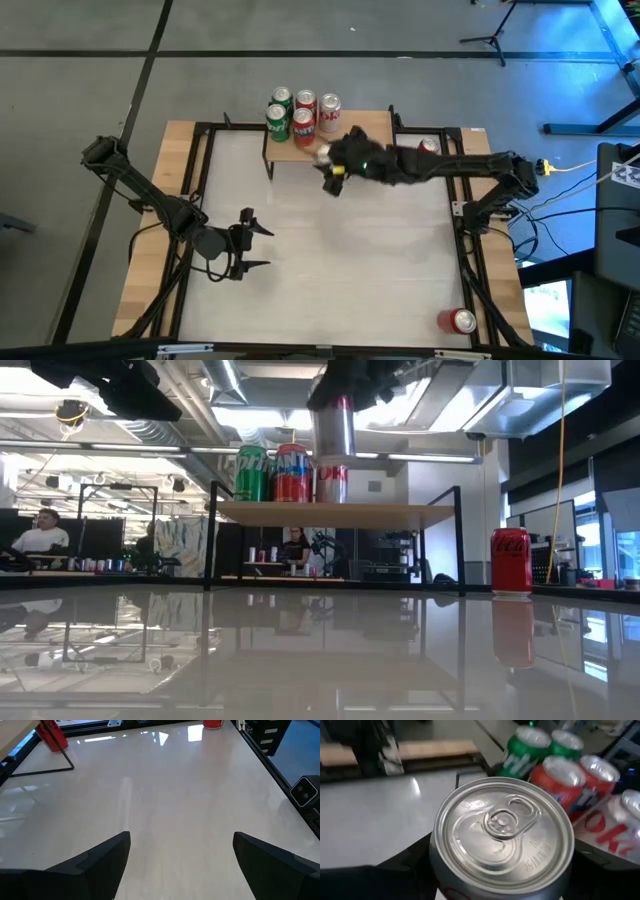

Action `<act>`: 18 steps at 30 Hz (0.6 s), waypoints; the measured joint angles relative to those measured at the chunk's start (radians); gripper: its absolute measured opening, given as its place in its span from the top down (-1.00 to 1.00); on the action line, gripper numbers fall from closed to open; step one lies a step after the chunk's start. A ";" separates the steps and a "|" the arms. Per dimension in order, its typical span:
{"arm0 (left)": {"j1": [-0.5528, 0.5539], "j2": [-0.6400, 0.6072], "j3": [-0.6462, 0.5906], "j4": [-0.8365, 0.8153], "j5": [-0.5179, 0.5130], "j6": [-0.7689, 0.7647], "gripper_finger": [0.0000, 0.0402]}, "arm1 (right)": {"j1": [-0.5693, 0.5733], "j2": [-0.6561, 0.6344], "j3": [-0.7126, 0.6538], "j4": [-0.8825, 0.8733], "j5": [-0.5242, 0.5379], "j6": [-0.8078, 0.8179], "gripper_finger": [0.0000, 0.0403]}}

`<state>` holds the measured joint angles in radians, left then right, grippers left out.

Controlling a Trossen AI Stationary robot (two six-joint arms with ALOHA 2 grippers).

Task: Place canned beverage on shelf
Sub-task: Put the white soda can on the shelf aligned with the other white soda can

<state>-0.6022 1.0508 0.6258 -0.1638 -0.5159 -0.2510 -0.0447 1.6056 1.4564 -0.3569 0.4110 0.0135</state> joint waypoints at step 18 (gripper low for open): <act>0.000 0.000 0.000 0.000 -0.017 0.000 -0.71 | -0.273 -0.002 -0.020 0.072 -0.196 0.060 -0.43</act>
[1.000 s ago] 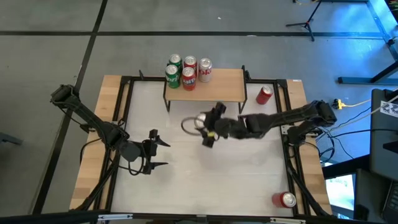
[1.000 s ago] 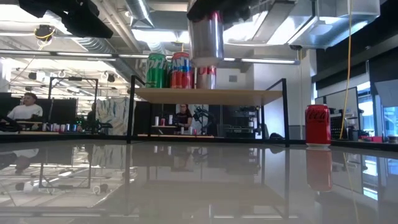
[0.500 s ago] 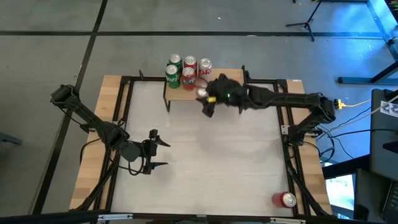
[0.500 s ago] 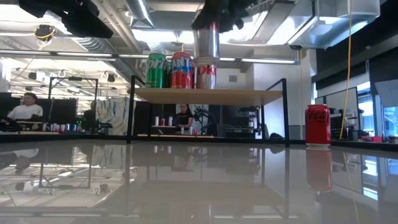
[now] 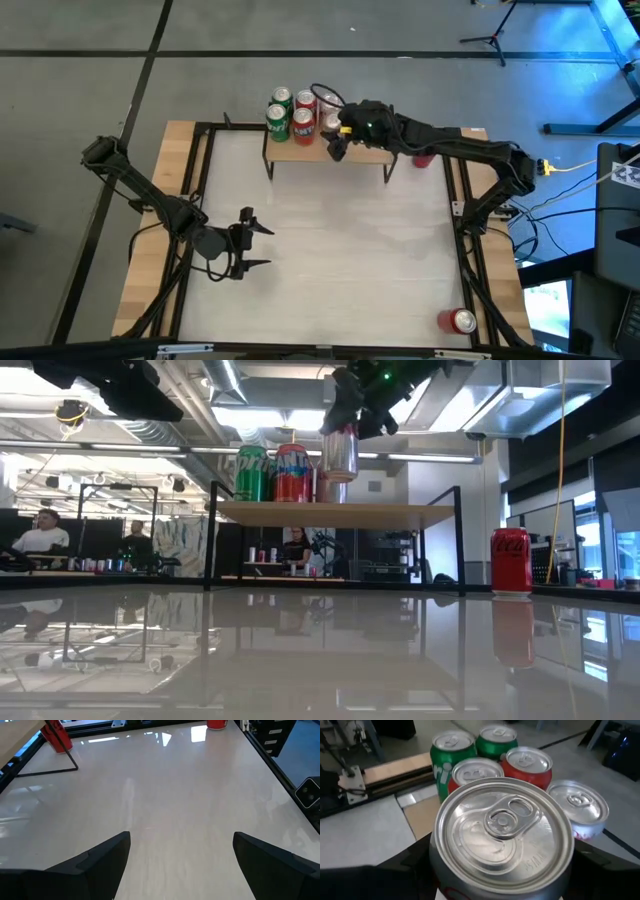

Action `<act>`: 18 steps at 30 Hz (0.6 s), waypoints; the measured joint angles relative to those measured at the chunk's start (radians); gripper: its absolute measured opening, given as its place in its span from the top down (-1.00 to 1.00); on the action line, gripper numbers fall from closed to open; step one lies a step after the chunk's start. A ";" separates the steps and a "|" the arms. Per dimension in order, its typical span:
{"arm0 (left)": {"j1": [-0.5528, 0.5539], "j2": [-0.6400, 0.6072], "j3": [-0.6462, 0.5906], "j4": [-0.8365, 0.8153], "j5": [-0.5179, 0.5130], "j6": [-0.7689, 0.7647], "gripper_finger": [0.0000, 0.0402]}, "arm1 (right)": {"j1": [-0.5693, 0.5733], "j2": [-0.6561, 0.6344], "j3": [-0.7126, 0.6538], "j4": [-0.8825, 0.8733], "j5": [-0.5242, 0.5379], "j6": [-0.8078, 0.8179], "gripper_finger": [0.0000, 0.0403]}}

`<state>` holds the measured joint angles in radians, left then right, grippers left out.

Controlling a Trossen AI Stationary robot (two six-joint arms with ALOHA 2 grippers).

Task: Place canned beverage on shelf
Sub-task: Put the white soda can on the shelf aligned with the other white soda can

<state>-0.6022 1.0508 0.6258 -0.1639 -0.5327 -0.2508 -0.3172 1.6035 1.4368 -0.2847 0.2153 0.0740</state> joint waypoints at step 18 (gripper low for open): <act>0.026 0.000 0.000 0.000 -0.009 0.000 -0.71 | -0.005 0.056 -0.085 0.173 0.020 0.003 -0.45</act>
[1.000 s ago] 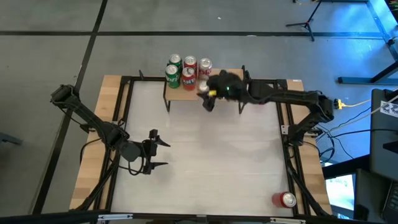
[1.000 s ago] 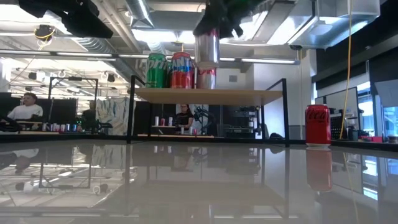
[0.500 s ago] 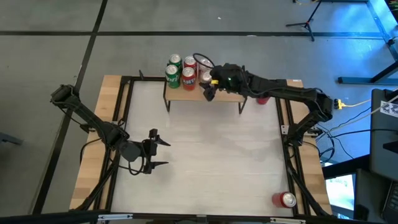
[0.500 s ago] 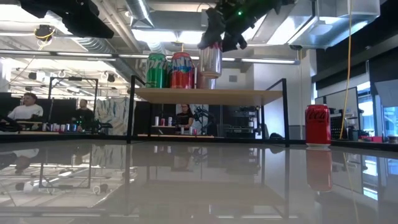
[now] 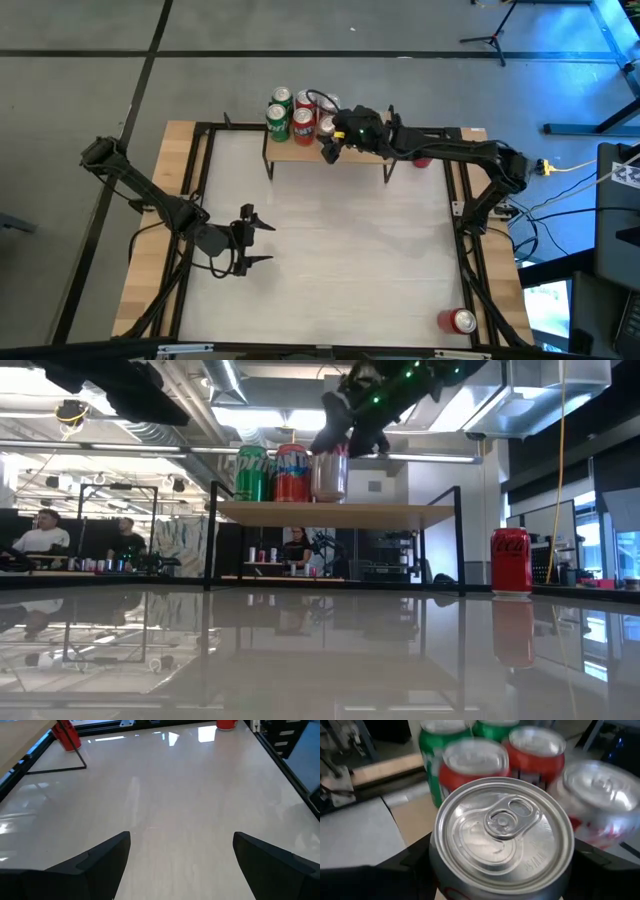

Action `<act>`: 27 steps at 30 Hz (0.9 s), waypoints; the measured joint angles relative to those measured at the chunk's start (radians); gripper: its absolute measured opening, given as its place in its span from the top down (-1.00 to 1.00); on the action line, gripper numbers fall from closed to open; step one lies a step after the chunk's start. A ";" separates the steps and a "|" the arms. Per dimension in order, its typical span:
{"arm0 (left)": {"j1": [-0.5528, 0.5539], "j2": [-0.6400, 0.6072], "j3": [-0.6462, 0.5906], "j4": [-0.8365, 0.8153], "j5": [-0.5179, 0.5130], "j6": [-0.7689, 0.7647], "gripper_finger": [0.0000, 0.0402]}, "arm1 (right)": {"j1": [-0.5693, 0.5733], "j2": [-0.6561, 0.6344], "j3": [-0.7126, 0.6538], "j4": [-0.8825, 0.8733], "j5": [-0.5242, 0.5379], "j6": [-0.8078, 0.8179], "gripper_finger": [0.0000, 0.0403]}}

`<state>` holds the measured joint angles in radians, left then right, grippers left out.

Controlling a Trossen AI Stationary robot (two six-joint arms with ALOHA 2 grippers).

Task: Place canned beverage on shelf
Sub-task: Put the white soda can on the shelf aligned with the other white soda can

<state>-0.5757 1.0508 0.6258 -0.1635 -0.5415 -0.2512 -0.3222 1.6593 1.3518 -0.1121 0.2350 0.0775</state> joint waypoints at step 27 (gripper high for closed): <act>0.010 0.004 0.000 0.000 0.008 0.000 -0.71 | -0.039 0.066 0.000 0.064 0.027 -0.011 -0.52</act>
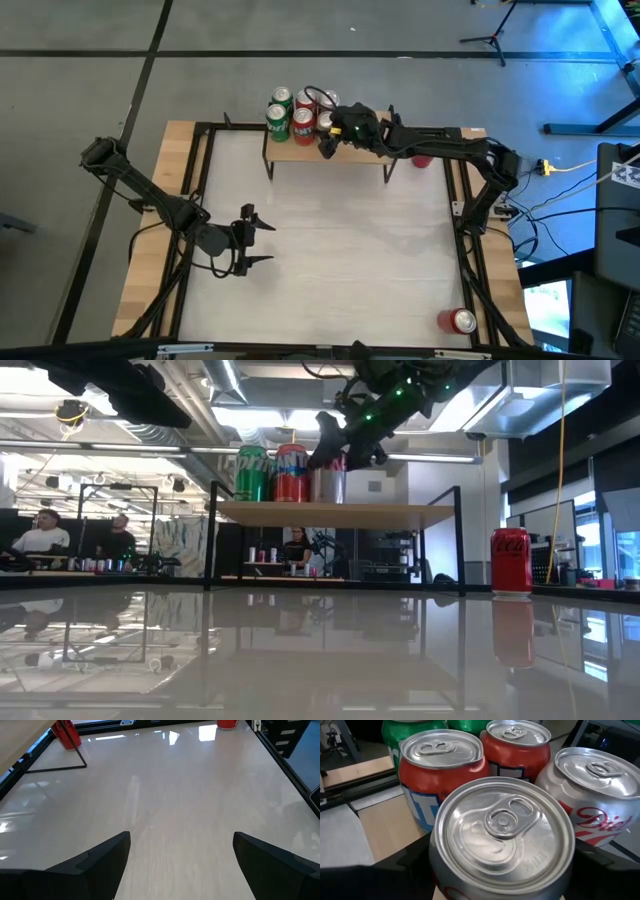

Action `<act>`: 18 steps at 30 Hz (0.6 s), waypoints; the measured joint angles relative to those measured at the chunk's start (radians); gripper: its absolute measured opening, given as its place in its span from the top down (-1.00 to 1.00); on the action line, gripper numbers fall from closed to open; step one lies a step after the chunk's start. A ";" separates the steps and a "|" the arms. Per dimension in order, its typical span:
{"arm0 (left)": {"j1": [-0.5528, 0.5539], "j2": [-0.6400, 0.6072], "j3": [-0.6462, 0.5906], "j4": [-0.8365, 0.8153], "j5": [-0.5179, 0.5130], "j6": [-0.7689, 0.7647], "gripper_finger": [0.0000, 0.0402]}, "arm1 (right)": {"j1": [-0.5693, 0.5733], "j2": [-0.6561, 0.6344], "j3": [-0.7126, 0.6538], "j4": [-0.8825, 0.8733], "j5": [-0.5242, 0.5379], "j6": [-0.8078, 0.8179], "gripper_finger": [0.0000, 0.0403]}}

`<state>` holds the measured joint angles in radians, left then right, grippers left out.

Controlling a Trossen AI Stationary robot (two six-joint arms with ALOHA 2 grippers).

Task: Place canned beverage on shelf
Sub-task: Put the white soda can on the shelf aligned with the other white soda can

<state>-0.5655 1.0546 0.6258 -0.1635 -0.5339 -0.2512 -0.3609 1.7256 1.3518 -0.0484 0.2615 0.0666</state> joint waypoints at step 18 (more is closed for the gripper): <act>0.000 0.000 0.000 0.000 0.000 0.000 -0.71 | 0.001 0.000 0.016 -0.015 0.008 -0.020 -0.76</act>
<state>-0.5655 1.0546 0.6258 -0.1638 -0.5339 -0.2516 -0.3603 1.7256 1.3673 -0.0638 0.2695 0.0467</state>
